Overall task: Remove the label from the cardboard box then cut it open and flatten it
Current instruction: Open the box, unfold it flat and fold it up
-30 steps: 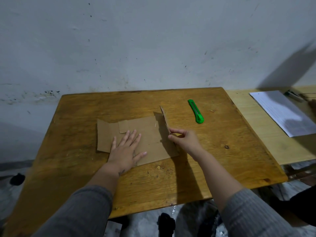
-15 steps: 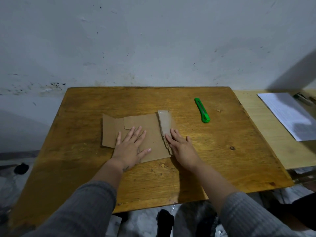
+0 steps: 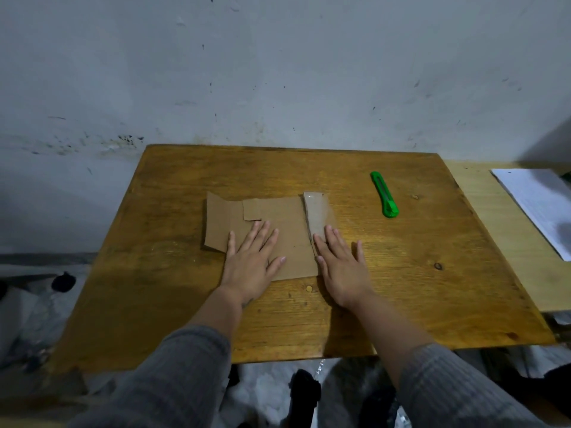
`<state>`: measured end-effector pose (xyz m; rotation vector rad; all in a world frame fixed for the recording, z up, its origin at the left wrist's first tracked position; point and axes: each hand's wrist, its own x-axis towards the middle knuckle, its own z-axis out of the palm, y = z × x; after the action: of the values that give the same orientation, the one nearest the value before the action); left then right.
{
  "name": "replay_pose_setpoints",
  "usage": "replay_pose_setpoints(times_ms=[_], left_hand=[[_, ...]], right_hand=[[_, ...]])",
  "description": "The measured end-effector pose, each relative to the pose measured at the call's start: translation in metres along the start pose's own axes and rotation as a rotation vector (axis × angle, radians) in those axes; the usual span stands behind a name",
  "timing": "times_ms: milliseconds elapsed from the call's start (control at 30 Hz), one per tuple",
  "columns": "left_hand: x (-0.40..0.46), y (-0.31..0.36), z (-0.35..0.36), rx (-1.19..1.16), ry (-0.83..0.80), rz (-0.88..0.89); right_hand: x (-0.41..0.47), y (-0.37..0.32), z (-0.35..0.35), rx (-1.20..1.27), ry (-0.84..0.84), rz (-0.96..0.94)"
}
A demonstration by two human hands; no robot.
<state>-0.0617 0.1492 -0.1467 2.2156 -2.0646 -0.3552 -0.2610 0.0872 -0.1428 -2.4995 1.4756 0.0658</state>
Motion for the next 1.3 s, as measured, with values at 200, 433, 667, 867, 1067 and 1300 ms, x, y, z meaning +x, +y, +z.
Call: replay_pose_setpoints(times_ms=[200,433,667,867,1067,1300], left_hand=[[-0.045,-0.007,0.005,-0.006,0.319,-0.119],[-0.054,-0.011,0.003,-0.228,0.338,-0.439],[-0.041,-0.012,0.002,-0.397,0.309,-0.421],[-0.036,0.007,-0.017,-0.785,0.435,-0.298],[-0.02,0.039,-0.031,-0.617,0.377,-0.211],[0.005,0.059,-0.015,-0.027,0.21,-0.031]], right_hand=[[-0.004,-0.007,-0.004,0.023,-0.005,0.04],[-0.005,-0.009,-0.006,0.035,-0.016,0.059],[-0.004,-0.006,0.0,0.033,0.003,0.058],[-0.001,-0.006,-0.001,0.042,0.005,0.059],[-0.002,-0.009,-0.004,0.046,0.013,0.074],[-0.003,0.001,-0.002,0.054,0.084,0.025]])
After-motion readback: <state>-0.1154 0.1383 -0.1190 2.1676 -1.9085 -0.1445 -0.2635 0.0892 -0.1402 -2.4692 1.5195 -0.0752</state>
